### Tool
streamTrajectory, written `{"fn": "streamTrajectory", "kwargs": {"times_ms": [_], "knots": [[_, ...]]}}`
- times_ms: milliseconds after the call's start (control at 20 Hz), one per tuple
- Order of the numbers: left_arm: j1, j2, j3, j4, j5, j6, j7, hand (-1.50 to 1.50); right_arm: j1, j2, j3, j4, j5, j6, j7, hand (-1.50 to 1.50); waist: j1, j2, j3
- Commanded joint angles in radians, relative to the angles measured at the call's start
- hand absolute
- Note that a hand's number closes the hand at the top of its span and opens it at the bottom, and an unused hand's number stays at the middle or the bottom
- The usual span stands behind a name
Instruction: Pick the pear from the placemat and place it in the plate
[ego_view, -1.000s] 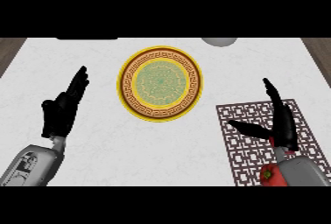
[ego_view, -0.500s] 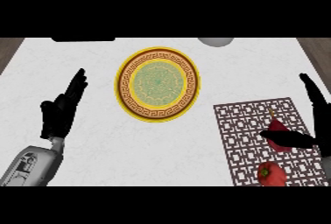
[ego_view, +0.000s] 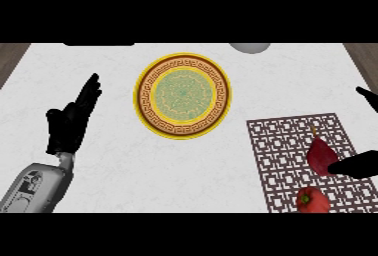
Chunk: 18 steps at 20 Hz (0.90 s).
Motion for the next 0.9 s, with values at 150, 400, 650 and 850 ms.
{"fn": "streamTrajectory", "kwargs": {"times_ms": [150,400,650,850], "knots": [[0.058,-0.009,0.025,-0.086,-0.038,-0.023,0.021,0.0,-0.037,0.096,-0.011,0.07,0.041,0.109,0.054,-1.5,0.01,0.001,0.001],[-0.051,-0.103,0.028,0.086,-0.104,-0.007,-0.027,0.0,-0.047,0.146,-0.047,0.153,0.054,0.186,-0.003,-1.5,0.003,0.004,0.001],[0.019,-0.07,0.046,-0.064,-0.085,-0.045,0.06,0.0,-0.056,0.224,0.017,0.224,0.141,0.215,0.02,-1.5,0.012,0.002,0.002],[-0.027,-0.097,0.086,0.031,-0.114,-0.07,0.011,0.0,-0.031,0.265,-0.028,0.288,0.175,0.254,-0.067,-1.5,0.004,0.003,0.001]]}}
